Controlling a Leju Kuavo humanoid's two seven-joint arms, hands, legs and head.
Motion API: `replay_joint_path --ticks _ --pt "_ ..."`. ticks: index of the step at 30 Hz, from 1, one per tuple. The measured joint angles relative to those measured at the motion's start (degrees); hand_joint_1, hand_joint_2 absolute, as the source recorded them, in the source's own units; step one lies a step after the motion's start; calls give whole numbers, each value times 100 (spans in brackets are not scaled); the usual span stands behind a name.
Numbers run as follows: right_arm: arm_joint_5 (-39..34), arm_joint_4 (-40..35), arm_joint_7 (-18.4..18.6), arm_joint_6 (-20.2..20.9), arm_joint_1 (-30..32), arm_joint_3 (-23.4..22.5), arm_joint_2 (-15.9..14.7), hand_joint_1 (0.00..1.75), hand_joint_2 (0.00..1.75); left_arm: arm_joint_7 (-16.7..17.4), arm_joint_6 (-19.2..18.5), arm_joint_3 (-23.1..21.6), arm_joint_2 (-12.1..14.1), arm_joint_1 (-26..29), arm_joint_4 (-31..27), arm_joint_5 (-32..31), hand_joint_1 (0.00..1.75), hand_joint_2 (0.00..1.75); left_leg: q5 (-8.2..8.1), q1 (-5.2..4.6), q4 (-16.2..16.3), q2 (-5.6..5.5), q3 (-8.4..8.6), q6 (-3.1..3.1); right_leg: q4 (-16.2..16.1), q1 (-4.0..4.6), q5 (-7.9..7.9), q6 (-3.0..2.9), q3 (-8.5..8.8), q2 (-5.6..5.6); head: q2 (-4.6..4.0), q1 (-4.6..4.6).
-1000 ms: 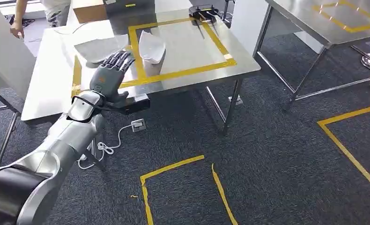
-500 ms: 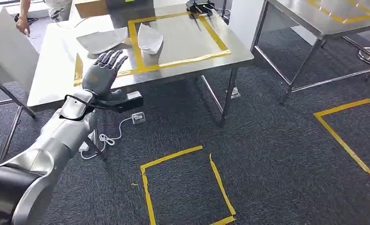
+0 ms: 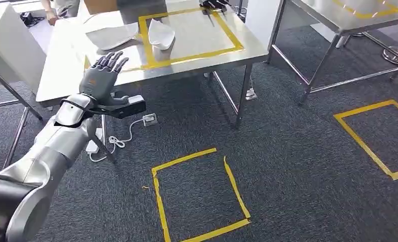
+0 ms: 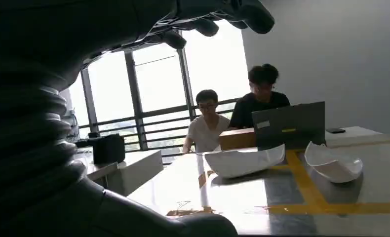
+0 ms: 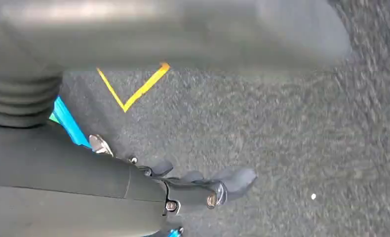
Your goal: Take the parts from the cabinet and place them on the table.
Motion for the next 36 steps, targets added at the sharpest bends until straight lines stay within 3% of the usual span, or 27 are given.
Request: replay_joint_path --ticks 1,2,4,5,6,7,8,10,11,12,13,14,15,17,21,23,27,36 --pt "-4 0 0 9 4 0 -4 0 175 -13 -2 0 -7 -2 2 13 0 175 133 58 -79 17 41 15 41 -24 -13 25 -31 8 0 -5" --pt "-9 0 0 18 7 -2 -4 0 175 -28 -4 2 -15 -10 0 20 0 175 190 62 -99 4 11 29 181 -15 -199 69 -100 29 0 13" --pt "-31 0 9 44 6 -4 -28 0 175 -48 -9 28 -13 6 2 28 0 175 290 85 -85 4 -114 44 1028 -37 -751 146 -425 33 0 17" --pt "-44 0 24 46 6 -7 -31 0 175 -68 -9 33 -20 28 4 31 0 175 326 97 -71 -1 -176 38 1473 -51 -946 180 -584 32 0 17" --pt "-61 0 39 57 5 -13 -33 0 175 -85 -9 33 -39 59 6 31 0 175 353 111 -55 -5 -228 19 1725 -63 -1023 208 -648 31 0 19" --pt "-79 0 44 57 7 -20 -31 0 175 -85 -9 33 -55 89 9 31 0 175 368 129 -35 -6 -268 0 1671 -79 -975 230 -571 30 0 17" --pt "-96 0 48 57 7 -28 -33 0 175 -89 -9 33 -70 108 13 31 0 175 378 148 -8 -5 -302 -18 1389 -98 -844 250 -361 29 0 19" --pt "-105 0 68 57 3 -41 -52 0 175 -100 -9 33 -120 108 11 31 0 175 360 190 94 1 -365 -75 317 -146 -496 301 327 12 0 19" --pt "-109 0 68 57 -14 -42 -52 0 175 -101 -9 33 -144 100 0 31 0 175 353 181 122 3 -410 -130 184 -113 -623 257 406 34 0 23" --pt "-111 0 68 55 -7 -44 -52 0 175 -98 -11 35 -140 91 -2 31 0 175 326 151 175 3 -429 -175 105 -115 -548 158 388 64 0 6" --pt "-112 0 74 57 5 -46 -50 0 175 -96 -11 35 -149 87 -2 31 0 175 308 135 169 6 -460 -144 97 -124 -528 132 391 52 0 -3" --pt "-111 0 77 57 4 -50 -50 0 175 -101 -11 35 -162 86 -2 28 0 175 298 130 145 0 -466 -27 102 -122 -531 128 394 52 0 -3" --pt "-111 0 81 57 -5 -50 -46 0 175 -98 -11 37 -175 85 -2 28 0 175 316 125 131 0 -461 4 102 -115 -523 103 391 54 0 0" --pt "-111 0 83 57 -3 -52 -44 0 175 -96 -11 37 -177 79 -2 28 0 175 336 129 97 4 -444 -25 102 -105 -517 63 385 58 0 -3" --pt "-131 0 96 44 -2 -68 -44 0 175 -39 -53 37 -210 74 -2 28 0 175 427 138 40 0 -435 -195 103 -97 -496 27 359 53 0 -3" --pt "-131 0 92 44 -4 -83 -44 0 175 0 -150 37 -243 65 2 26 0 175 453 141 34 -1 -416 -244 106 -93 -485 12 344 50 0 0" --pt "-303 -2 77 48 5 -44 -46 0 175 37 -256 44 -271 188 13 105 0 175 449 142 34 -10 -459 -259 107 -92 -480 9 349 47 0 0" --pt "-1286 -63 0 83 137 597 -46 0 175 208 -459 166 -289 1147 11 1085 0 175 443 135 66 -15 -450 -247 103 -92 -470 25 338 46 0 0"
